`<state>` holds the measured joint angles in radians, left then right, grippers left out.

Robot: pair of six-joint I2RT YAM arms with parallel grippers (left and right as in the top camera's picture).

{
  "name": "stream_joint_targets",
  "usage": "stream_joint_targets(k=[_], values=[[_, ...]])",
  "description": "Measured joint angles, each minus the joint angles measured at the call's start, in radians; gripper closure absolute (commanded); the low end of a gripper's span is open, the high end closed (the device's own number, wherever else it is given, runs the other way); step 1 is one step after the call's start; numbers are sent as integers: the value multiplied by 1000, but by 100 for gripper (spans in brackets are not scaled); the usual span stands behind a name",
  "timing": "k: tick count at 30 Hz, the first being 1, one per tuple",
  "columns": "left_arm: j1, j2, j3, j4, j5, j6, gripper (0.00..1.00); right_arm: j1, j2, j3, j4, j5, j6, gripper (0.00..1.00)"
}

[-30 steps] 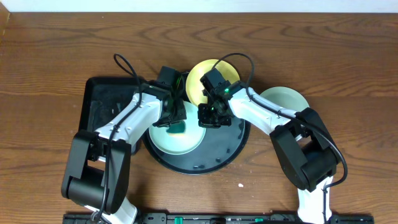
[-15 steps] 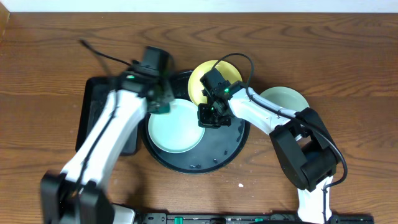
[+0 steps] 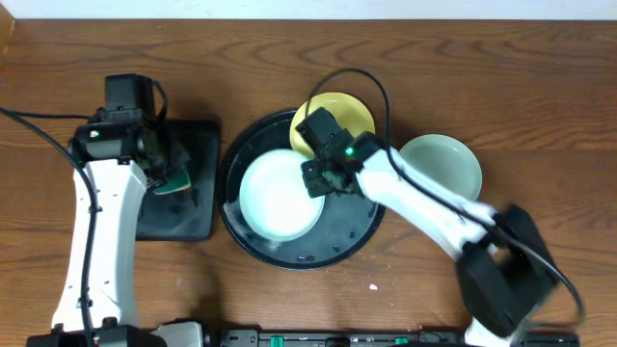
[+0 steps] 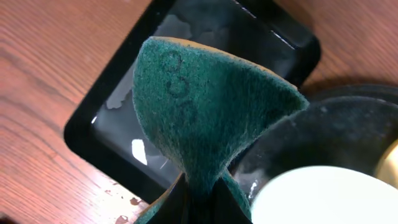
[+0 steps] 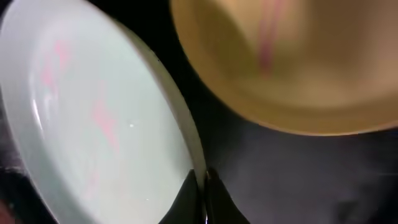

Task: Clean dirty plates on tray and stack at the side
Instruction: 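Return the sponge to the basin and tilt the plate up with right gripper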

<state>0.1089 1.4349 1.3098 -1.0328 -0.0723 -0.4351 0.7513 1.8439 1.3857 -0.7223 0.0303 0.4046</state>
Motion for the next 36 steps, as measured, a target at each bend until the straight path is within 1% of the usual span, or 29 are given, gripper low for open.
stream_joint_targets(k=[3, 5, 15, 20, 28, 31, 36], values=[[14, 18, 0, 0, 7, 14, 93, 42, -61, 2, 0, 119, -40, 99], [14, 35, 0, 0, 11, 17, 93, 84, -93, 2, -5, 237, -82, 99], [14, 88, 0, 0, 21, 18, 93, 240, -104, 2, 3, 733, -228, 99], [14, 88, 0, 0, 21, 19, 93, 311, -110, 2, 49, 921, -288, 99], [14, 88, 0, 0, 21, 21, 92, 391, -127, 1, 218, 1154, -434, 99], [14, 88, 0, -4, 21, 21, 92, 396, -130, 1, 272, 1198, -492, 99], [14, 88, 0, -4, 21, 21, 93, 396, -134, 1, 278, 1231, -541, 99]])
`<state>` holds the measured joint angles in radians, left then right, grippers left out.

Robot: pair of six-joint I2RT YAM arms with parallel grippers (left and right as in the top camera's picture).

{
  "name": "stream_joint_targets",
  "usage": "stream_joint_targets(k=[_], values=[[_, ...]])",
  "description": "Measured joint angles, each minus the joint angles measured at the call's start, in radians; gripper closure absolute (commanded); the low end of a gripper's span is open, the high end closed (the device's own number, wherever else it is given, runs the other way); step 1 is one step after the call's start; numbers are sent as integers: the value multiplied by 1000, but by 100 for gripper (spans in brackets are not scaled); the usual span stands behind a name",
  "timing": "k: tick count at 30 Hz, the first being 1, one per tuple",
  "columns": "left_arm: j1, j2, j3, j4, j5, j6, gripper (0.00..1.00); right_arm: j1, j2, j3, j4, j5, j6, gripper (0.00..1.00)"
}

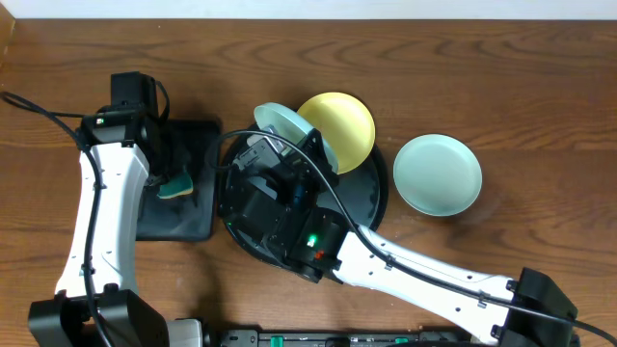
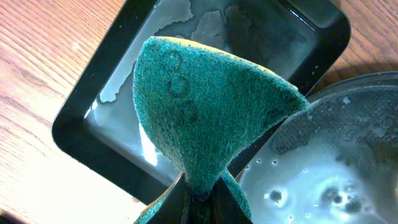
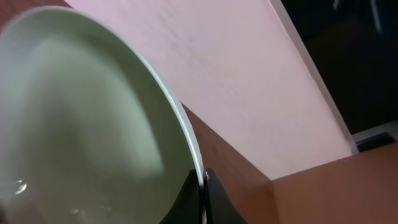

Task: Clean dirty plates on tray and stack at the side
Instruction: 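Return the sponge to the basin and tilt the plate up with right gripper, then carry the second plate right and stack it on the first plate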

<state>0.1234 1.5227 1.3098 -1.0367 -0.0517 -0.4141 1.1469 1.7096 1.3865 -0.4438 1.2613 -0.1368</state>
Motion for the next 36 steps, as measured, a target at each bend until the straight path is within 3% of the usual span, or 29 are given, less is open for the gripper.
stream_joint_targets(k=[6, 10, 17, 21, 27, 36], values=[[0, 0, 0, 0, 0, 0, 93, 0, -6, 0, -80, -40, 16, 99], [0, 0, 0, -1, 0, 0, 92, -3, -9, 1, -212, -158, 116, 99], [0, 0, 0, -3, 0, 0, 93, -97, -10, 1, -281, -640, 337, 99], [0, 0, 0, -15, 0, 0, 92, -217, -24, 1, -278, -909, 378, 99], [0, 0, 0, -15, 0, 0, 93, -541, -154, 2, -308, -1268, 405, 99], [0, 0, 0, -15, 0, 3, 93, -987, -220, 2, -559, -1420, 386, 99]])
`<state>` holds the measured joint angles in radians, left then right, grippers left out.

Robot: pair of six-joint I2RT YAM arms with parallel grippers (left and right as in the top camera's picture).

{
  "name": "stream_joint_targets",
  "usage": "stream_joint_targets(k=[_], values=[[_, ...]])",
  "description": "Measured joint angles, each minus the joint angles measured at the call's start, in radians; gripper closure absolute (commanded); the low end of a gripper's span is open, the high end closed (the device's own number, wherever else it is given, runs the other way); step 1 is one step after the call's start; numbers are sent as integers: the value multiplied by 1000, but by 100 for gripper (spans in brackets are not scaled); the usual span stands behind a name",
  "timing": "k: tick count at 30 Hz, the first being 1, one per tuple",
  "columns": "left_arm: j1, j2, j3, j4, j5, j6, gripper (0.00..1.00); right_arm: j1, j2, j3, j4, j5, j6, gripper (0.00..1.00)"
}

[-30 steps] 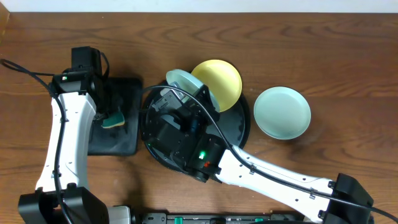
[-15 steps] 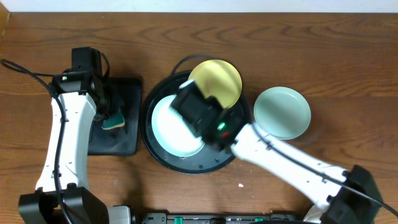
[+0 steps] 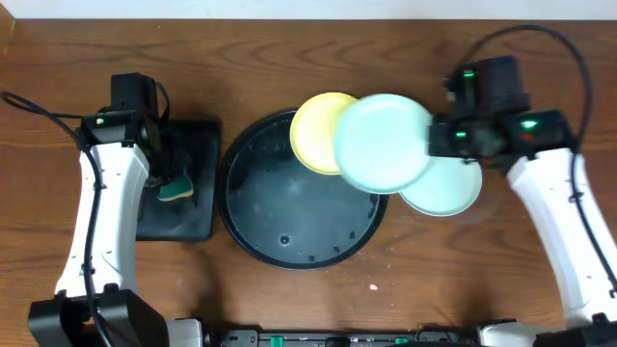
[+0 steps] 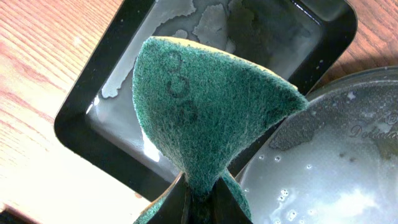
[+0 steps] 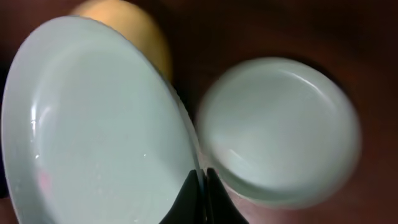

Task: Clean dirty plates on tray and stack at the side
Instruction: 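Carry the second plate right and stack it on the first plate, then grip the rim of the yellow plate with the right gripper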

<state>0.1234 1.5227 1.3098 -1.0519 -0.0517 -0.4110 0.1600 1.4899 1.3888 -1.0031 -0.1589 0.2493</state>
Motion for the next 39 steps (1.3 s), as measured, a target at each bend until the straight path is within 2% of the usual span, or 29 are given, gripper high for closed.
stream_joint_targets(k=[5, 8, 20, 21, 25, 31, 39], values=[[0, 0, 0, 1, 0, 1, 93, -205, 10, 0, -110, 69, -38, 99], [0, 0, 0, 3, 0, 1, 93, -277, 42, 0, -135, 127, -54, 99], [0, 0, 0, 12, 0, 1, 93, -307, 285, 0, -127, 212, -101, 99], [0, 0, 0, 12, 0, 1, 92, -307, 306, 0, -127, 212, -101, 97], [0, 0, 0, 12, 0, 1, 93, -298, 362, -1, -113, 199, -111, 76], [0, 0, 0, 12, 0, 1, 93, -247, 366, 0, -73, 157, -127, 59], [0, 0, 0, 16, 0, 1, 93, -157, 366, 82, 58, -36, -159, 48]])
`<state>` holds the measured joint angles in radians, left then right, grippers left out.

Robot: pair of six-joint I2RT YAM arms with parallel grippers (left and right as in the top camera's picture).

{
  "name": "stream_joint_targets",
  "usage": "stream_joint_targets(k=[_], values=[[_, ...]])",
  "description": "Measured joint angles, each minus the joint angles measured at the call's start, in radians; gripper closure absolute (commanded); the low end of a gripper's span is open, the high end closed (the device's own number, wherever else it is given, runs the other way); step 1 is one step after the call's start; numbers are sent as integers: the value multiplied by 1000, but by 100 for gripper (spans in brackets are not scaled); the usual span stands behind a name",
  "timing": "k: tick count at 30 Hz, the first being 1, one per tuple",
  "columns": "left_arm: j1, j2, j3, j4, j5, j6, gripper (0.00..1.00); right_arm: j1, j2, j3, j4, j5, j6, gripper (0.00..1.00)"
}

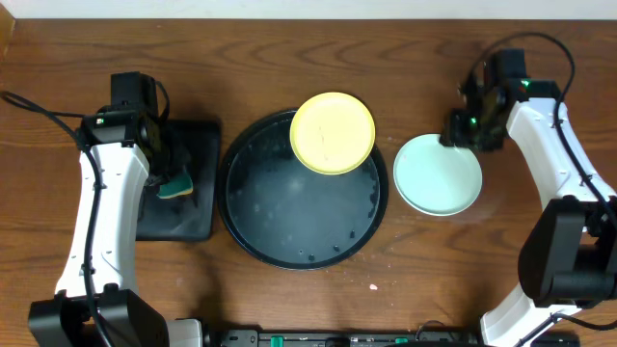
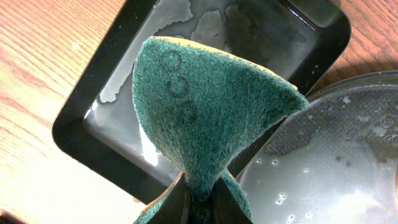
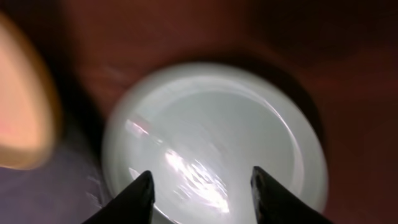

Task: Clean dirty plates on tray and stack at the side
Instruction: 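Grip the rim of the yellow plate with the right gripper, then scrub the yellow plate with the sponge in the left gripper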

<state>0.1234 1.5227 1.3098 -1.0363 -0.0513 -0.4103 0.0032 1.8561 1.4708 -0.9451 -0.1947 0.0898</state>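
Two pale green plates [image 1: 439, 174] lie stacked on the table right of the round black tray [image 1: 270, 231]; the top one fills the right wrist view [image 3: 214, 137]. My right gripper [image 1: 461, 132] hovers open over the stack's far edge, its gripper [image 3: 205, 199] holding nothing. A yellow plate [image 1: 333, 133] rests on the round tray's far right rim. My left gripper [image 1: 169, 173] is shut on a green sponge [image 2: 205, 106], held over the rectangular black tray [image 2: 124, 118].
The round tray's floor [image 2: 323, 168] is wet with drops. The rectangular tray [image 1: 193, 217] holds a film of water. Bare wooden table [image 1: 405, 289] lies in front of both trays and round the stack.
My right gripper held the pale green plate in the air between the yellow plate and the plate on the table. Now that plate lies on the other one and the gripper is open.
My right gripper was shut on the rim of a pale green plate lying in the round tray. Then the plate was tilted up off the tray, then over the table's right side, and now it is stacked there and released. The left gripper kept the sponge throughout.
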Motion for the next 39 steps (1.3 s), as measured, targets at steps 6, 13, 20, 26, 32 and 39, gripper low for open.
stream_joint_targets(k=[6, 13, 20, 26, 32, 39], values=[[0, 0, 0, 2, 0, 0, 93, 118, 4, 58, 196, -78, -43, 46], [0, 0, 0, 6, 0, 0, 93, 227, 204, 260, 135, -121, -99, 47], [0, 0, 0, 7, 0, 0, 92, 250, 391, 350, 95, -127, -127, 62], [0, 0, 0, 7, 0, 0, 93, 250, 427, 354, 71, -127, -131, 79], [0, 0, 0, 7, 0, 0, 93, 261, 431, 360, 60, -135, -131, 99], [0, 0, 0, 7, 0, 0, 93, 326, 389, 364, -12, -151, -121, 99]])
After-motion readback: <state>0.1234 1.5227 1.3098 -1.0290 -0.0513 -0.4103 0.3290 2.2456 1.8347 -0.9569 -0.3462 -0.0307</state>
